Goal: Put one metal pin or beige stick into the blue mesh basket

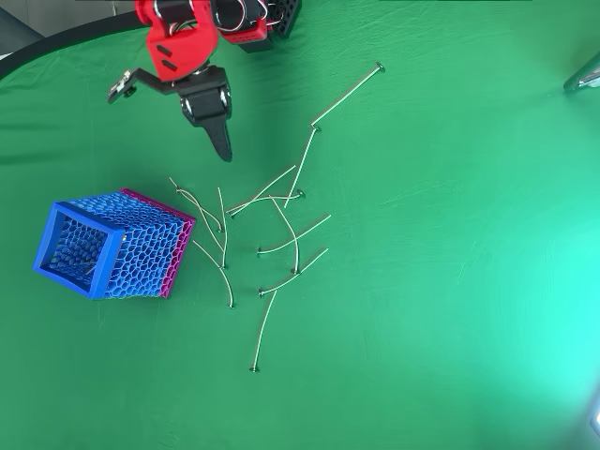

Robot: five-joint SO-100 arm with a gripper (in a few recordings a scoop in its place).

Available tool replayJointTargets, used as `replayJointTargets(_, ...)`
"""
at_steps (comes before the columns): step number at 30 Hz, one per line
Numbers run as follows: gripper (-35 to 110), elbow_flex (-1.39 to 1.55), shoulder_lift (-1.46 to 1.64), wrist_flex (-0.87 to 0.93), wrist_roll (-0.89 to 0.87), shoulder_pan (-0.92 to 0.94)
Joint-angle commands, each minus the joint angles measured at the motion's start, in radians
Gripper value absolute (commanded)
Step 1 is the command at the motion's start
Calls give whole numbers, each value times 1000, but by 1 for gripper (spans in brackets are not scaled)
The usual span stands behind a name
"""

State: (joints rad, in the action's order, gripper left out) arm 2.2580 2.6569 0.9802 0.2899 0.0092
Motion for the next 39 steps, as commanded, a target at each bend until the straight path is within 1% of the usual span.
replayJointTargets(1,0,123,103,-31,-11,-18)
replayJointTargets(8,0,359,308,-92,-20,-55)
replayJointTargets(16,0,566,543,-101,-34,-74)
replayJointTargets(30,0,710,591,-155,-87,-78)
replayJointTargets(36,0,779,614,-219,-107,-57)
replayJointTargets(39,0,807,641,-218,-117,-51)
